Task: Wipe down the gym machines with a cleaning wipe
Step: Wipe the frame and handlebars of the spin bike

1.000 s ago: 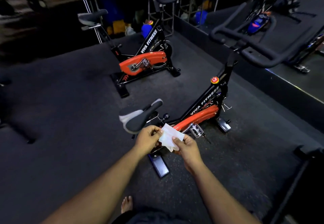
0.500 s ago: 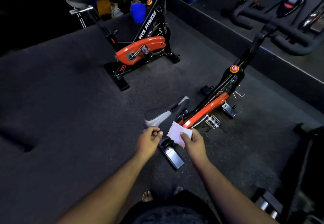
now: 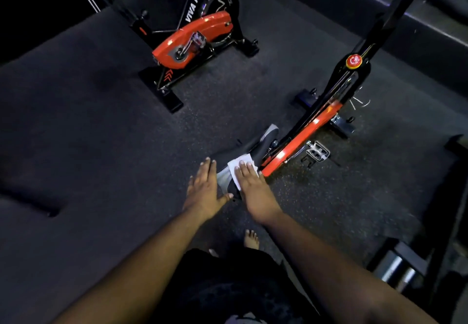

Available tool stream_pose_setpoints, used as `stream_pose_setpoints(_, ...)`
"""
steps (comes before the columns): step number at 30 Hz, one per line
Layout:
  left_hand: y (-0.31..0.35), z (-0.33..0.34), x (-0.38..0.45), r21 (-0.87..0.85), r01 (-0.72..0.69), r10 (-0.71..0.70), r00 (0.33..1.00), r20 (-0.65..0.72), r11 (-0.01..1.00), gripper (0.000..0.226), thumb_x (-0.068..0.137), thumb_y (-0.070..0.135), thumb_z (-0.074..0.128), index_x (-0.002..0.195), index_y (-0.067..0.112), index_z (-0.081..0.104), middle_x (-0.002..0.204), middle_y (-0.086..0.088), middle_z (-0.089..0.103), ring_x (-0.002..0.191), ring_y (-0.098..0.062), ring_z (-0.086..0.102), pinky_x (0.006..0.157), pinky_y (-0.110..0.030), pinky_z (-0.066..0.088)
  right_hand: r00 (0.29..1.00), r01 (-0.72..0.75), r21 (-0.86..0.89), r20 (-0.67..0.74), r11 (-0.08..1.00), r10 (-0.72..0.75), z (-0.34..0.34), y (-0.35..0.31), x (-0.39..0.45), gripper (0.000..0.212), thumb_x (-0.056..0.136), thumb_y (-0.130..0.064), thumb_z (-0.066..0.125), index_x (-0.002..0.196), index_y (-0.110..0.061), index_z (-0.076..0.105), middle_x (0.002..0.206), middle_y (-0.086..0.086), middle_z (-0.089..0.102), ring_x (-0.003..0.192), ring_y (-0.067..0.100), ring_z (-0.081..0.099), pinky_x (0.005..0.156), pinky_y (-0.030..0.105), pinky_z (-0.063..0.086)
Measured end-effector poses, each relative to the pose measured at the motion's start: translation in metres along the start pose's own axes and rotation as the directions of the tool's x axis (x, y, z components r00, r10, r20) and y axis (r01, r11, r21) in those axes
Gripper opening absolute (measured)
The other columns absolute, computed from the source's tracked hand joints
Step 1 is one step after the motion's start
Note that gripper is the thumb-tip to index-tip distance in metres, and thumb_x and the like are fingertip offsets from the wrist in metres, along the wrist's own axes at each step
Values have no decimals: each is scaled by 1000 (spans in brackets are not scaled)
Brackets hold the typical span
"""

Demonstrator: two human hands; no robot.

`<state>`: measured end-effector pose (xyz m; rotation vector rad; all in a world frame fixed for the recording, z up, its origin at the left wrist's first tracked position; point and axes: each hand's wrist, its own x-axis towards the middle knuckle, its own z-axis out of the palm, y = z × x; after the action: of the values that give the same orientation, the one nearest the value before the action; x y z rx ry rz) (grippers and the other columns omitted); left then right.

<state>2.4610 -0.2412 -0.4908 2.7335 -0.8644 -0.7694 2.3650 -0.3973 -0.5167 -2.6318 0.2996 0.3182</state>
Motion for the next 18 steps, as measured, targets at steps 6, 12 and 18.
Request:
stream_pose_setpoints(6, -22, 3, 20, 78, -118, 109, 988, 114, 990, 114, 88, 74, 49, 159, 15, -18, 165, 3, -30, 154, -15, -21, 125, -55, -4, 999, 52, -235, 2, 971, -53, 32, 1, -25, 95, 90, -77, 34, 158, -12, 30, 167, 8, 19, 154, 24, 22, 119, 63, 16)
stream_pose_setpoints(12, -60, 0, 47, -87, -265, 273, 957, 94, 960, 106, 93, 64, 55, 161, 18, -11, 165, 8, -23, 155, -10, -11, 124, -52, -3, 958, -285, -120, 2, 951, 288, 9, -17, 22, 119, 76, -93, 20, 161, -14, -5, 167, -1, -18, 154, 20, -20, 118, 63, -12)
stream_pose_setpoints(18, -88, -19, 68, -338, -397, 459, 880, 126, 854, 71, 102, 23, 46, 161, 14, 8, 165, 10, 1, 155, -11, 11, 127, -48, 13, 982, -186, -250, -45, 950, 181, 33, -54, 15, 118, 78, -92, 25, 160, -8, 21, 169, 11, 13, 156, 29, 10, 116, 71, 15)
